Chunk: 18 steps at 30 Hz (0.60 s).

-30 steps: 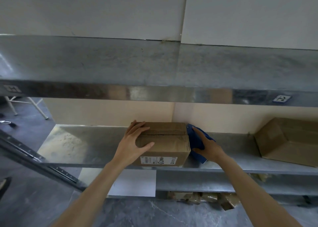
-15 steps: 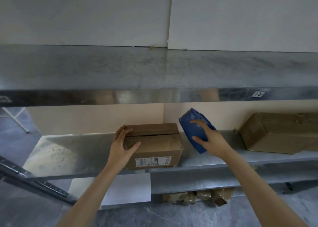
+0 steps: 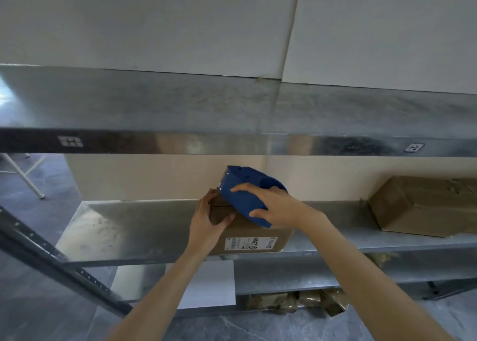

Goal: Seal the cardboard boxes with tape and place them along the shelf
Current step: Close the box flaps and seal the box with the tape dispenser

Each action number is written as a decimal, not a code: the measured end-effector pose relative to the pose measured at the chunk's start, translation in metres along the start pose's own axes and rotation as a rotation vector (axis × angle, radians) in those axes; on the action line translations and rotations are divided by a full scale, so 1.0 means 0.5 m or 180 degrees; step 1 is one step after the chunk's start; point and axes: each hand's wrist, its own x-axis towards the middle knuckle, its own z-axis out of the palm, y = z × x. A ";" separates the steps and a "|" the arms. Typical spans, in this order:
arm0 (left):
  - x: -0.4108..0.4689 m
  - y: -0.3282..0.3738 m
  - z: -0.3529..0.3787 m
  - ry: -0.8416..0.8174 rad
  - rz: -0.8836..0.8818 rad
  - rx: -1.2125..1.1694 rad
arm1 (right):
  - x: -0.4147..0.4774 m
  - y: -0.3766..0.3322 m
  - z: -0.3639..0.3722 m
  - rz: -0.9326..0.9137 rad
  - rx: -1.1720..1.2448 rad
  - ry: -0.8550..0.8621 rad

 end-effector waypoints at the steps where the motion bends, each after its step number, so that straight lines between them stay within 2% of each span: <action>1: 0.000 -0.001 0.000 -0.0007 -0.0065 -0.0128 | 0.009 -0.006 0.008 0.0038 -0.0030 -0.0057; 6: 0.000 -0.005 -0.001 -0.0007 -0.0185 -0.0369 | 0.029 -0.009 0.031 0.0201 -0.0068 -0.0045; 14: 0.001 0.004 -0.009 -0.0063 0.0030 -0.0297 | 0.034 0.002 0.057 0.0297 -0.0615 0.0539; 18: 0.006 0.006 -0.011 -0.0139 0.0056 -0.0199 | 0.040 0.005 0.056 0.0314 -0.0408 0.0456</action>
